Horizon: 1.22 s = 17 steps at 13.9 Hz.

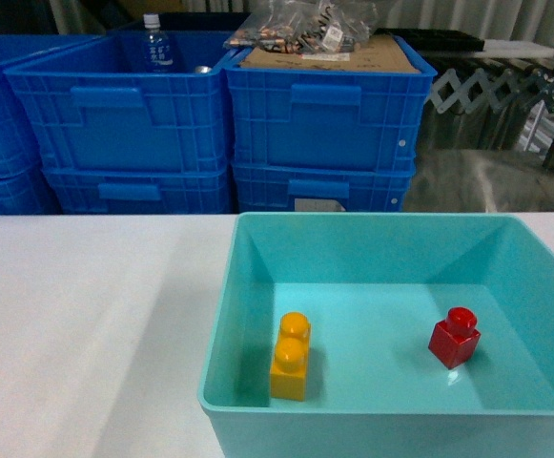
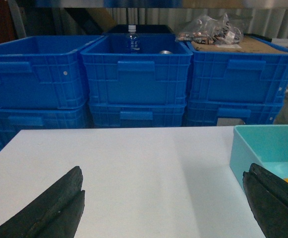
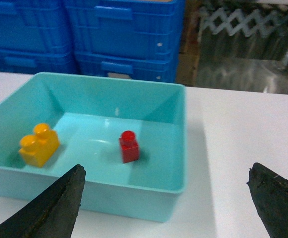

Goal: Pick red block from blue box to shelf

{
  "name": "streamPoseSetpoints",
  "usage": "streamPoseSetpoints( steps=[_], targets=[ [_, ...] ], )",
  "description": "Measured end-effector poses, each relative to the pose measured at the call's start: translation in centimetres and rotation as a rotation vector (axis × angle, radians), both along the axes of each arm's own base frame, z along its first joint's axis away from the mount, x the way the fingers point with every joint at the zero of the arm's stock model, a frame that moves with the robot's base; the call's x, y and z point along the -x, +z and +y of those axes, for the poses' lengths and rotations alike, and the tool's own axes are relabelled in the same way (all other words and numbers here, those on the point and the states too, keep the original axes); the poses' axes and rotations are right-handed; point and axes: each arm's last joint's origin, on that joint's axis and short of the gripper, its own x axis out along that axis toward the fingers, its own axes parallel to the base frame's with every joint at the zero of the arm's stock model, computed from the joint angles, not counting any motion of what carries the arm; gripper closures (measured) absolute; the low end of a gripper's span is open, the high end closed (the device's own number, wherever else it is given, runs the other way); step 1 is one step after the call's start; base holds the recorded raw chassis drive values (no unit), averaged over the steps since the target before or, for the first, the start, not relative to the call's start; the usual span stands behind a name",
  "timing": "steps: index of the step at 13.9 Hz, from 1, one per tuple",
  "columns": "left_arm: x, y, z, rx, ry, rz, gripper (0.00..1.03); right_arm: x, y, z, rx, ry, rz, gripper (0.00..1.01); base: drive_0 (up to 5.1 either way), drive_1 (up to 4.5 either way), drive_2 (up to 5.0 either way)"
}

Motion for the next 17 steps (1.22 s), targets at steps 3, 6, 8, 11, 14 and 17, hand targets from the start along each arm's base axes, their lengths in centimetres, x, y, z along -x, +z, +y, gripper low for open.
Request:
streamPoseSetpoints(
  steps=[3,6,8,11,14,17],
  targets=[
    [0.0,0.0,0.0,0.0,-0.001,0.0,0.05,-3.5,2.8,2.2,0.014,0.12,0.068,0.03,0.0,0.0,0.0],
    [0.0,0.0,0.0,0.0,-0.001,0.0,0.05,-9.9,4.2,5.7,0.002,0.174,0.247,0.03,0.0,0.0,0.0],
    [0.0,0.0,0.0,0.0,0.0,0.0,0.05,-13.9,2.9,8.9,0.061,0.197,0.419,0.03,0.0,0.0,0.0],
    [0.0,0.0,0.0,0.0,0.0,0.0,0.05,-18.1,0.3,12.3,0.147,0.177,0.588,0.03,0.0,0.0,0.0],
    [0.0,0.0,0.0,0.0,0.0,0.0,0.05,-21.5,-2.9,13.0,0.216,0.073,0.671,0.03,0.0,0.0,0.0],
    [0.0,0.0,0.0,0.0,-0.001,0.0,0.05,-24.3,-5.0,11.8,0.174,-0.014,0.73,0.03,0.0,0.0,0.0]
  ],
)
